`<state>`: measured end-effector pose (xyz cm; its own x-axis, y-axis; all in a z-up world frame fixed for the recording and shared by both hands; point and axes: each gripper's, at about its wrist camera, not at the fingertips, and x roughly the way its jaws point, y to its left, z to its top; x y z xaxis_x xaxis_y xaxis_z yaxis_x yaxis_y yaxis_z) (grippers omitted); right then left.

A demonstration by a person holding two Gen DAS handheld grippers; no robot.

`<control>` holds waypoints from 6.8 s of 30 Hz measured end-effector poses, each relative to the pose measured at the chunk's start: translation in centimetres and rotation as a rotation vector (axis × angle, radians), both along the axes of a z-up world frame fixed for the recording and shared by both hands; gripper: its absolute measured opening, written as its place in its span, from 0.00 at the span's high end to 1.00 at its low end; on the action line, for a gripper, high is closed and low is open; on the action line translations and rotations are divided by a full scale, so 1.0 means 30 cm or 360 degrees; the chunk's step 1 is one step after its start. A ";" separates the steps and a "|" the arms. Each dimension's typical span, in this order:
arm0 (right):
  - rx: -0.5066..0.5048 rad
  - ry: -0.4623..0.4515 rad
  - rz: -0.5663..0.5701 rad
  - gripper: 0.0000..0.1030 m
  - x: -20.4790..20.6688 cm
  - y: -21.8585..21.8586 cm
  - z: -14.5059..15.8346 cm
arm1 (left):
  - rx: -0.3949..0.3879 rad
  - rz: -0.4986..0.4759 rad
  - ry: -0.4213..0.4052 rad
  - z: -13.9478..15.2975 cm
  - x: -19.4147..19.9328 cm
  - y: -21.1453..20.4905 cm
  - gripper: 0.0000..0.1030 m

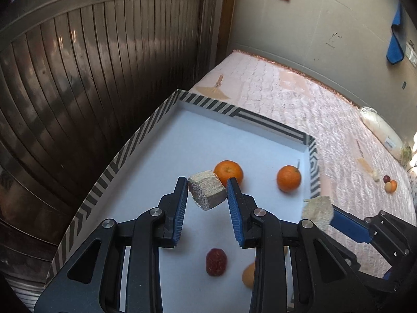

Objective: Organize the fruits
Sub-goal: 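Carry the cube and cake into the white tray and open both tools, then withdraw both open tools from the tray back toward the bed, then move both open tools toward the remaining cake and brown fruit, then grasp the beige round cake with the left tool while the right tool grasps a brown fruit, then lift the cake with the left tool while the right tool lifts the brown fruit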

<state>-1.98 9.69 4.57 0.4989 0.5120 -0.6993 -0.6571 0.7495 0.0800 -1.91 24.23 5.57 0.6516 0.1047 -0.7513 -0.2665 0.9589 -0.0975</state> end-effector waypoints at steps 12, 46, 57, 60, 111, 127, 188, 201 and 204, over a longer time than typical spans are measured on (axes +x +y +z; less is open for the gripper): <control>-0.0092 0.0126 0.0075 0.73 0.112 0.122 -0.105 | 0.0006 0.0022 0.0112 -0.063 0.052 0.036 0.71; -0.0021 -0.0109 -0.0327 0.53 -0.021 -0.399 0.060 | 0.0050 -0.0310 -0.0099 0.075 -0.030 -0.391 0.44; -0.0096 -0.0080 -0.0610 0.52 -0.051 -0.769 0.082 | 0.0106 -0.0609 -0.0123 0.094 -0.002 -0.714 0.44; -0.0073 -0.0063 -0.0684 0.52 -0.049 -0.866 0.079 | 0.0114 -0.0658 -0.0126 0.094 0.005 -0.777 0.44; -0.0043 0.0149 -0.0829 0.52 0.231 -1.031 -0.139 | 0.0123 -0.0749 0.0053 -0.046 0.288 -0.998 0.44; -0.0042 0.0114 -0.0862 0.64 0.342 -1.019 -0.159 | 0.0119 -0.0746 0.0093 -0.065 0.344 -1.015 0.44; 0.0059 0.0153 -0.0834 0.79 0.192 -1.003 -0.117 | -0.0222 -0.0808 0.0231 -0.070 0.332 -0.977 0.74; 0.0051 0.0110 -0.0786 0.79 0.074 -0.900 -0.078 | -0.0233 -0.0764 0.0177 -0.021 0.150 -0.807 0.74; 0.0057 0.0108 -0.0767 0.79 0.052 -0.870 -0.077 | -0.0197 -0.0742 0.0150 -0.017 0.107 -0.775 0.74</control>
